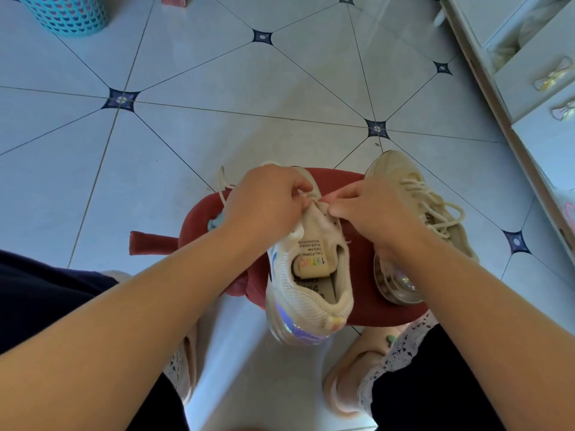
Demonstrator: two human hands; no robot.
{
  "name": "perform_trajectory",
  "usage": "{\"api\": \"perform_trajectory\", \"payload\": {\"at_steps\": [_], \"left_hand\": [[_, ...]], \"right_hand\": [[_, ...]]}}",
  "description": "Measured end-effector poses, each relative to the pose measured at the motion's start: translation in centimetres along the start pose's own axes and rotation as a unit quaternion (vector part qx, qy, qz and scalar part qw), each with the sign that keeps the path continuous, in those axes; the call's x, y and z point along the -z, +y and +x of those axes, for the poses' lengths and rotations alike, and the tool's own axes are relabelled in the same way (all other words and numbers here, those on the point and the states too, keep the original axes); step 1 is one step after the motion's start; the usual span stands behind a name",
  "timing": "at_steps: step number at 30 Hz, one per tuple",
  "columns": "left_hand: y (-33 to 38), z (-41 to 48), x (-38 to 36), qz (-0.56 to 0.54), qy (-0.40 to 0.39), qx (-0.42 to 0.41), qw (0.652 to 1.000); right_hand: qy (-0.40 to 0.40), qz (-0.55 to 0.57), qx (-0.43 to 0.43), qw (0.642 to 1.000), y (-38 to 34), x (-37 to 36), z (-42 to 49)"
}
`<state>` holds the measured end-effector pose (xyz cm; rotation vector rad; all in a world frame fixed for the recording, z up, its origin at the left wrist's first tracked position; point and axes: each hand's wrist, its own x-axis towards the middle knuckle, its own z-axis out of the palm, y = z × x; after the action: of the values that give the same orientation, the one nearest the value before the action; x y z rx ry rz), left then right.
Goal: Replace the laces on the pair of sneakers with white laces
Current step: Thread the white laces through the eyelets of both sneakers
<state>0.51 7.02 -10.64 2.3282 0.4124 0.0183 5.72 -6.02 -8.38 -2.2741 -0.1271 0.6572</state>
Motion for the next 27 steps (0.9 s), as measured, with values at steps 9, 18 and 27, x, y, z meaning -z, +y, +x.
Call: {"api": "perform_trajectory", "payload": {"at_steps": [9, 18, 27], "left_hand": [[0.3, -0.1, -0.4, 0.045, -0.008, -0.012, 0.999], [0.4, -0.1, -0.6, 0.041, 0.014, -0.015, 0.999], [0.7, 0.0, -1.1, 0.081, 0.020, -0.045, 0.996]], "right_hand": [[0.011, 0.105, 0.003, 0.994, 1.0, -0.3, 0.2], [0.011, 0.120, 0.028, 0.992, 1.0, -0.3, -0.1], [0.035, 0.128, 0.028, 0.991, 1.1, -0.7, -0.4]]}}
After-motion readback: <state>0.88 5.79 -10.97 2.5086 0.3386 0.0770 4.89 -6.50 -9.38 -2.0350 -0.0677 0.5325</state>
